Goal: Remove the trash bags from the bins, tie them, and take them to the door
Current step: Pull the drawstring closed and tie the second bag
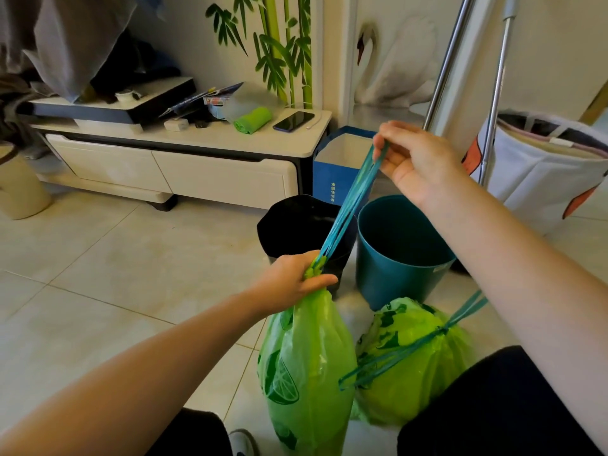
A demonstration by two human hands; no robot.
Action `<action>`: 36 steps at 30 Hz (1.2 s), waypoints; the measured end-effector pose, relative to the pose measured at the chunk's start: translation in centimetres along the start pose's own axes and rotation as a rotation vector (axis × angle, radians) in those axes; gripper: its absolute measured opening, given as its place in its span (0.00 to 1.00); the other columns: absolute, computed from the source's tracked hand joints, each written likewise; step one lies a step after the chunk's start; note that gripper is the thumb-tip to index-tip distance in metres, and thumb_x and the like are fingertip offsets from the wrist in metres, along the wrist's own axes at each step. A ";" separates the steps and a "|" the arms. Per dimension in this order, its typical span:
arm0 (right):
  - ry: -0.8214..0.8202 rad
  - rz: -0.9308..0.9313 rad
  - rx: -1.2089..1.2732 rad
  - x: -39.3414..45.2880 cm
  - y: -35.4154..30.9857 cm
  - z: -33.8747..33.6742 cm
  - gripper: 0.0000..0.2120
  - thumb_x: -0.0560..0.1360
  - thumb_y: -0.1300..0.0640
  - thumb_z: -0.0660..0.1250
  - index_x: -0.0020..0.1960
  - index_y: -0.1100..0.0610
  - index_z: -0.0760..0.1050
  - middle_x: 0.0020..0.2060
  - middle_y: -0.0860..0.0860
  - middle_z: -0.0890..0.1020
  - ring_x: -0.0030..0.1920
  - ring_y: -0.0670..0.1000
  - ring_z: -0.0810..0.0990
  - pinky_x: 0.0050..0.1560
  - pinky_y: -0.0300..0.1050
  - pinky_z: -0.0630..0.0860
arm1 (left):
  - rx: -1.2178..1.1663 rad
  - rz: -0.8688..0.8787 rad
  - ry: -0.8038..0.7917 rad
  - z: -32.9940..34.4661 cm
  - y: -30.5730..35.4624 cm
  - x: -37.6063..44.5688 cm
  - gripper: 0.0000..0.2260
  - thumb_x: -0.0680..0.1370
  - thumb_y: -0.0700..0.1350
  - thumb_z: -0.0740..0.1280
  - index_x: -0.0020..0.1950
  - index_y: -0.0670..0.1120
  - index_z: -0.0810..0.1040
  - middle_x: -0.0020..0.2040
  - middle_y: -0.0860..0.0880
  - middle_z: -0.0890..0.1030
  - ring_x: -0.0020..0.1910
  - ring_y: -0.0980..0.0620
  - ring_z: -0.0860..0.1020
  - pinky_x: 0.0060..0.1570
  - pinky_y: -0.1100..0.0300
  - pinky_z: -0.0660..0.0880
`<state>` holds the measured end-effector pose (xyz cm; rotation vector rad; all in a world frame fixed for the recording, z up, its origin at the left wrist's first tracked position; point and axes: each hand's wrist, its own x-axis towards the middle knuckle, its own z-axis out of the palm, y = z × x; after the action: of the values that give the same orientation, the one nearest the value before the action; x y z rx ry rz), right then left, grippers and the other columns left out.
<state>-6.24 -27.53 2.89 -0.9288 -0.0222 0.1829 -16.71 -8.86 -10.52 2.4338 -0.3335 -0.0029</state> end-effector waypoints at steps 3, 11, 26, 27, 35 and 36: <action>0.035 0.046 0.036 0.7 0.5 -1.2 0.05 0.74 0.70 0.65 0.44 0.62 0.74 0.33 0.57 0.82 0.33 0.50 0.83 0.40 0.42 0.81 | 0.050 -0.013 -0.005 -0.4 0.3 -0.1 0.16 0.76 0.54 0.68 0.34 0.55 0.63 0.32 0.55 0.69 0.32 0.57 0.69 0.35 0.59 0.66; 0.172 0.097 -0.358 1.5 2.5 -3.8 0.06 0.77 0.61 0.61 0.53 0.57 0.74 0.38 0.53 0.82 0.39 0.51 0.81 0.47 0.45 0.78 | -0.557 -0.179 0.261 -2.4 2.3 0.3 0.14 0.81 0.49 0.61 0.39 0.43 0.69 0.32 0.44 0.70 0.32 0.50 0.71 0.34 0.56 0.70; -0.421 0.340 -0.660 -2.6 7.8 -0.4 0.11 0.79 0.57 0.63 0.48 0.62 0.81 0.35 0.52 0.83 0.39 0.50 0.80 0.45 0.42 0.78 | -0.679 -0.238 0.173 -1.4 2.1 -0.1 0.19 0.83 0.52 0.54 0.56 0.42 0.80 0.47 0.45 0.83 0.46 0.53 0.81 0.48 0.63 0.77; -0.420 0.326 -0.669 -2.6 7.8 -0.6 0.11 0.79 0.57 0.63 0.49 0.63 0.81 0.36 0.53 0.84 0.40 0.50 0.81 0.45 0.42 0.78 | -0.676 -0.243 0.173 -1.4 2.0 -0.1 0.18 0.83 0.52 0.55 0.56 0.44 0.81 0.48 0.45 0.84 0.47 0.52 0.81 0.50 0.58 0.77; -0.366 0.349 -0.809 -2.6 8.0 -1.4 0.07 0.75 0.55 0.69 0.45 0.58 0.80 0.35 0.51 0.85 0.31 0.45 0.81 0.34 0.36 0.79 | -0.697 -0.342 0.270 -1.2 0.7 0.2 0.13 0.80 0.48 0.61 0.45 0.41 0.80 0.44 0.35 0.81 0.44 0.41 0.81 0.43 0.46 0.79; -0.365 0.371 -0.826 -2.6 8.1 -1.5 0.06 0.75 0.55 0.69 0.44 0.58 0.80 0.34 0.51 0.84 0.30 0.44 0.81 0.33 0.35 0.78 | -0.708 -0.360 0.281 -1.2 0.5 0.4 0.12 0.81 0.46 0.60 0.44 0.42 0.79 0.44 0.39 0.82 0.43 0.44 0.82 0.38 0.53 0.80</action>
<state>-9.82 -24.47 -4.31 -1.7096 -0.2810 0.7221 -16.38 -8.60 -9.20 1.7273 0.2109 0.0543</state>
